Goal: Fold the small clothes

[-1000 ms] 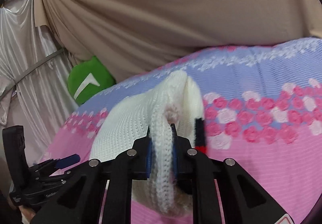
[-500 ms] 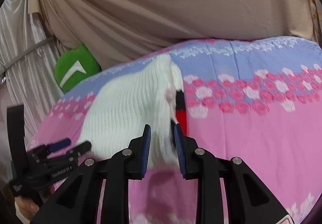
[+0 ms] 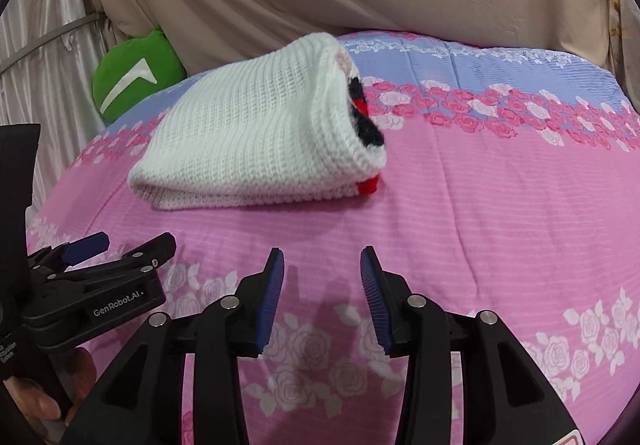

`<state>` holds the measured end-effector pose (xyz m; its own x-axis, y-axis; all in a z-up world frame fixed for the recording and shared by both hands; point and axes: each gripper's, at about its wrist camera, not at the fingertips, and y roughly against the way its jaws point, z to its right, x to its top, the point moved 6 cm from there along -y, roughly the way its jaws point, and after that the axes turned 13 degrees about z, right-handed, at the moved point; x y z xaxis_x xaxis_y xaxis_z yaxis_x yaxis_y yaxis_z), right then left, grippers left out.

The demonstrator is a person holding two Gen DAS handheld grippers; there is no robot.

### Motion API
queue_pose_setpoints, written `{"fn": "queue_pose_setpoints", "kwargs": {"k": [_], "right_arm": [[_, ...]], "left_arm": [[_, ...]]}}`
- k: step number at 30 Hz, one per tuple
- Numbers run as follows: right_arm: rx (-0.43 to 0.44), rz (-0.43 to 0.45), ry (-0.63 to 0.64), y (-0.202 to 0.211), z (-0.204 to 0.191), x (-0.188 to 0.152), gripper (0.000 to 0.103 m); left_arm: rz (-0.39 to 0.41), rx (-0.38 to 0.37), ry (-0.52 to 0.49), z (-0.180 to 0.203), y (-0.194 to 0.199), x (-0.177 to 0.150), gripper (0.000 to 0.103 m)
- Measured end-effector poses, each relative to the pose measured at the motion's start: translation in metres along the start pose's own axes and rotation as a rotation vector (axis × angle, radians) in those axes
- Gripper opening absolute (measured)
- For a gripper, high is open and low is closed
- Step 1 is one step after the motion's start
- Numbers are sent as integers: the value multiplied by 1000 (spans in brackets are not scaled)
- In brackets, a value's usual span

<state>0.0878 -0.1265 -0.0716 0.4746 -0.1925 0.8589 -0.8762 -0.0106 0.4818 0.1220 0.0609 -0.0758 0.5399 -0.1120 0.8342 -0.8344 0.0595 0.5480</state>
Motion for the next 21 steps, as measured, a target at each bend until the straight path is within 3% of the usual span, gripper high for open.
{"fn": "queue_pose_setpoints", "kwargs": {"k": [6, 13, 21], "right_arm": [[-31, -30, -4, -6, 4, -4, 47], [-37, -51, 7, -10, 5, -6, 48], [-76, -31, 36, -6, 5, -5, 61]], "left_arm": [[11, 29, 2, 0, -2, -4, 88], [31, 50, 7, -3, -3, -2, 88], [76, 62, -13, 4, 8, -1, 90]]}}
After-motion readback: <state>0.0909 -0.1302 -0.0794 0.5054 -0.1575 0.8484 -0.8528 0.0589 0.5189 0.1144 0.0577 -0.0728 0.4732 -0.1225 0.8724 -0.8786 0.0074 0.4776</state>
